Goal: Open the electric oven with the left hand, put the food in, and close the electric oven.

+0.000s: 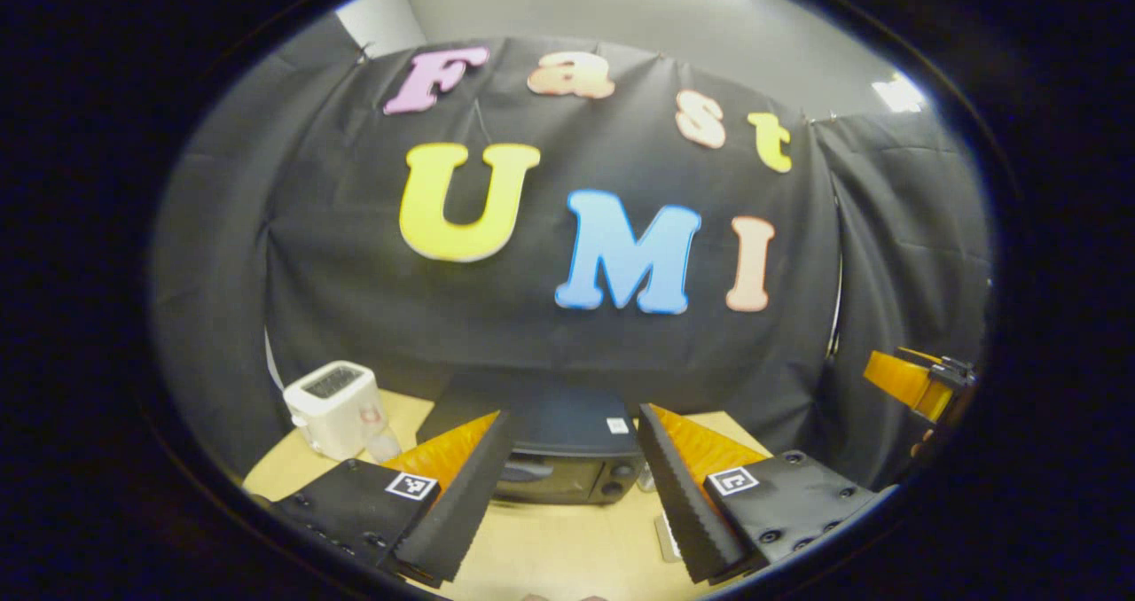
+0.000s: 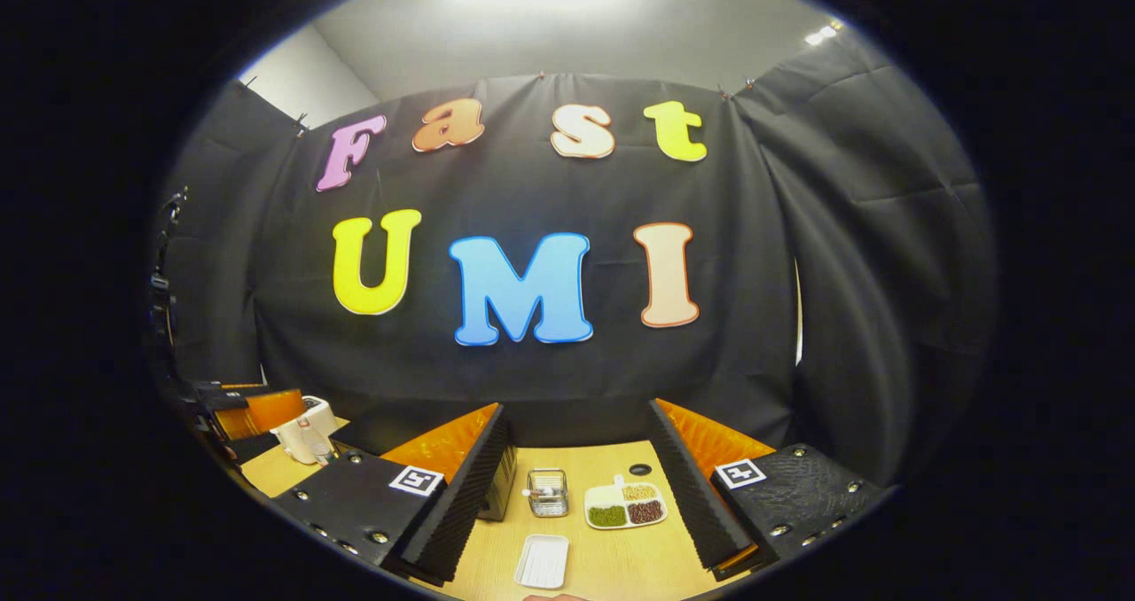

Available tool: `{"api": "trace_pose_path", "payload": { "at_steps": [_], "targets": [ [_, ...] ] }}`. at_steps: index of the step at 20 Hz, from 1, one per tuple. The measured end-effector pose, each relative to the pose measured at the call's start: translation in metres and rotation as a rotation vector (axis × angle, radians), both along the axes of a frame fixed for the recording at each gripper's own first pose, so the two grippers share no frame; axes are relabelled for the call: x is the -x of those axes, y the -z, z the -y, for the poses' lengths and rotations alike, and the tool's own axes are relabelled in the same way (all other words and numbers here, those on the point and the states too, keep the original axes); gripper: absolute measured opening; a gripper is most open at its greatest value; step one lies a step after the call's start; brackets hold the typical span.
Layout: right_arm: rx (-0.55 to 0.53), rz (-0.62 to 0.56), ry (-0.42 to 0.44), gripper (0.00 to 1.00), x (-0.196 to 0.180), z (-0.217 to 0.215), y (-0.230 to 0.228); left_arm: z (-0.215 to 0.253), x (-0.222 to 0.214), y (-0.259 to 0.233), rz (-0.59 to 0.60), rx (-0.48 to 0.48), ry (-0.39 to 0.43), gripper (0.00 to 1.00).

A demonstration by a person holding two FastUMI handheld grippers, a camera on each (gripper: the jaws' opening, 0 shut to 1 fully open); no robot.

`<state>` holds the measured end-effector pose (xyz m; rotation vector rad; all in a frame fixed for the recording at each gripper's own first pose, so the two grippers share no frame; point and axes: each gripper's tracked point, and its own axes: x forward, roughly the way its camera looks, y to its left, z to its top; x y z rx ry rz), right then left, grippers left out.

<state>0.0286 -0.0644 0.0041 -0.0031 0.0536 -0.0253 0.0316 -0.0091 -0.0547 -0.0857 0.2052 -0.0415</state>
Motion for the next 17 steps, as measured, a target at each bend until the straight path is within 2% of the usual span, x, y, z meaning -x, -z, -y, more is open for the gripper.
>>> {"api": "trace_pose_path", "payload": {
  "at_steps": [3, 7, 8, 9, 11, 13, 17],
  "targets": [
    [-0.015, 0.047, -0.044, 0.96, 0.001, -0.004, -0.026, 0.012, 0.02, -0.051, 0.088, -0.014, -0.019, 0.99],
    [-0.059, 0.049, -0.057, 0.96, 0.013, -0.014, -0.039, 0.019, 0.031, -0.082, 0.142, 0.006, -0.002, 0.99],
    [-0.06, 0.053, -0.047, 0.96, 0.015, -0.016, -0.041, 0.018, 0.033, -0.084, 0.152, 0.001, 0.005, 0.99],
    [-0.057, 0.057, -0.032, 0.96, 0.018, -0.016, -0.043, 0.017, 0.033, -0.083, 0.153, -0.001, 0.014, 0.95],
    [-0.056, 0.045, -0.006, 0.95, 0.023, -0.022, -0.042, 0.015, 0.032, -0.075, 0.124, 0.003, 0.044, 0.95],
    [-0.056, 0.049, -0.006, 0.96, 0.029, -0.032, -0.046, 0.006, 0.034, -0.075, 0.12, 0.001, 0.053, 0.99],
    [-0.042, 0.062, 0.023, 0.96, 0.038, -0.043, -0.049, -0.006, 0.042, -0.071, 0.113, -0.003, 0.083, 0.99]
  ]
}}
